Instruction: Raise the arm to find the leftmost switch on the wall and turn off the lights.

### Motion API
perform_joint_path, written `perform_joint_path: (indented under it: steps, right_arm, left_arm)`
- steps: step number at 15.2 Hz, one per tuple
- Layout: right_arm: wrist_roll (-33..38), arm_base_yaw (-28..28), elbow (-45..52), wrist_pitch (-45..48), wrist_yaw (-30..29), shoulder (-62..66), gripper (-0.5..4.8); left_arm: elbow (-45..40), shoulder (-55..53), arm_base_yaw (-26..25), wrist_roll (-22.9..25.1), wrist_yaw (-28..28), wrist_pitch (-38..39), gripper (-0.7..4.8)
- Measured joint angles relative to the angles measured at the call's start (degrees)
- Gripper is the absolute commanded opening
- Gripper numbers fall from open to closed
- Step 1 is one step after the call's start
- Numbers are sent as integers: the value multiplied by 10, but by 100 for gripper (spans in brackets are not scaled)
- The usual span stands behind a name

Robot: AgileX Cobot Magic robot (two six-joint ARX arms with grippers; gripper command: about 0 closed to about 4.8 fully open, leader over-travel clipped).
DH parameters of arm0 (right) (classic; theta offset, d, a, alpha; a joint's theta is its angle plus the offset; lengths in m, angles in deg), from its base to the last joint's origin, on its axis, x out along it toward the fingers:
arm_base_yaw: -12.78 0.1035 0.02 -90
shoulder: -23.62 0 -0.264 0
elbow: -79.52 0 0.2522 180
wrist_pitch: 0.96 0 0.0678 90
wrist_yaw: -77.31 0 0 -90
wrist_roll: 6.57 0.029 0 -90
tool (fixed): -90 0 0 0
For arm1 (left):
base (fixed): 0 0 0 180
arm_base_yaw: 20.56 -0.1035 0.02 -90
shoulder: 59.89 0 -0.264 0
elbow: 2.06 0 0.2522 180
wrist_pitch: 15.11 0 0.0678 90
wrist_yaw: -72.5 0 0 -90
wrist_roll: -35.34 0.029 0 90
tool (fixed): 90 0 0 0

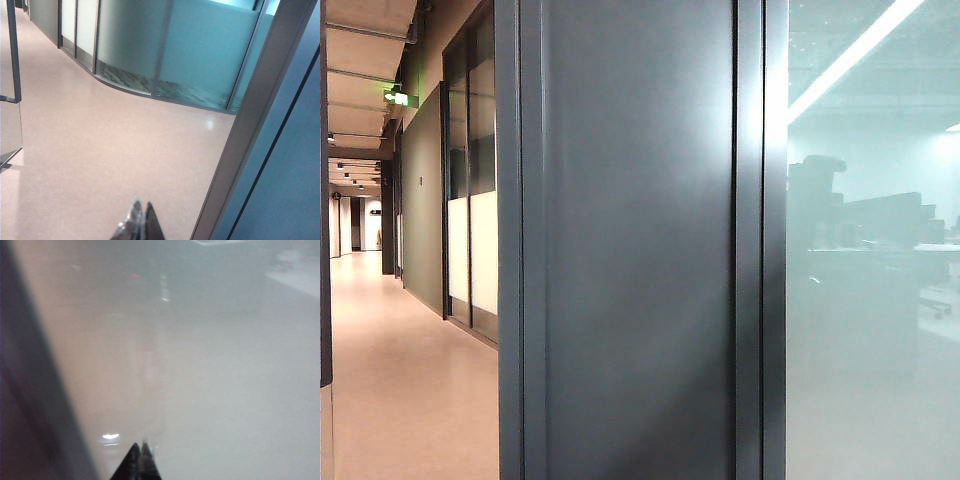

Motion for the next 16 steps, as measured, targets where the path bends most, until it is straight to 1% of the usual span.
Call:
perform_joint_path:
  steps: [2, 16]
  right_arm:
    - [0, 0, 0, 0, -20, 0, 0]
    - [0, 1, 0, -1, -21, 0, -1]
  left_arm:
    - [0, 0, 0, 0, 0, 0, -5]
    - [0, 0, 0, 0, 0, 0, -5]
